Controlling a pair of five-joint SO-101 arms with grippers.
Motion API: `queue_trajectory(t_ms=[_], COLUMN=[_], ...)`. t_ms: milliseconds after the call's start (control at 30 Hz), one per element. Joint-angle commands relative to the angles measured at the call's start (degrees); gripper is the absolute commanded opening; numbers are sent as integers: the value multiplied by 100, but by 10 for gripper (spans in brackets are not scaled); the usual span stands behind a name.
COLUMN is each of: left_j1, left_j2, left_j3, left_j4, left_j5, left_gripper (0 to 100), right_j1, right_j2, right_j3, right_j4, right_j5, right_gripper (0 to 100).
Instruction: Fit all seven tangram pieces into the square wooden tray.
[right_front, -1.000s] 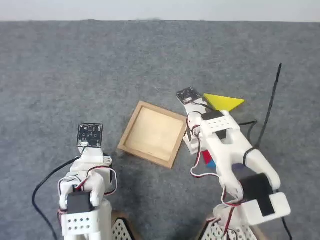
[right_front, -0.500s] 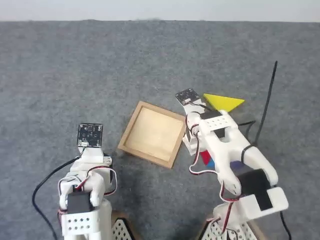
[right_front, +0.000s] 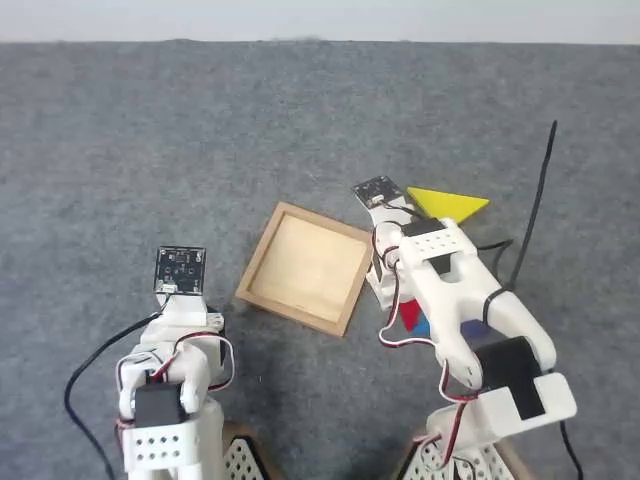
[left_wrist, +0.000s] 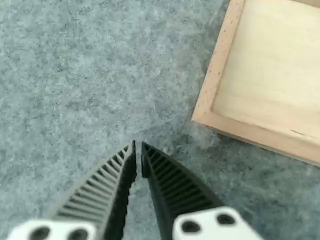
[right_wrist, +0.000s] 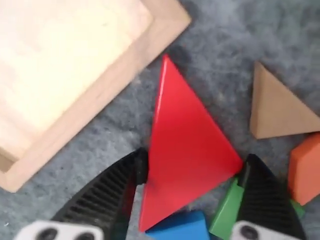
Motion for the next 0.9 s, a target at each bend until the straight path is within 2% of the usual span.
queue_trajectory(t_ms=[0,267,533,600,733,867], left_j1=[-26,-26,-26,-26,-26,-26], left_j2=[-105,-105,-105,-105,-105,-105], left_j3=[-75,-75,-75,-75,-75,-75], left_j4=[26,26,26,26,26,26], left_j5=[97,97,97,97,97,97], left_gripper=[18,18,18,18,18,18], right_j1=[-31,-84,-664,-505,-31,40], right_j2=[-75,-1279,-2273,-2229,-1824,-1086], right_j3=[-158,352,879,879,695,264], right_j4=[40,40,92,84,40,-13], right_j5=[-97,-114,-141,-264,-44,202], right_gripper=[264,264,267,275,366,355])
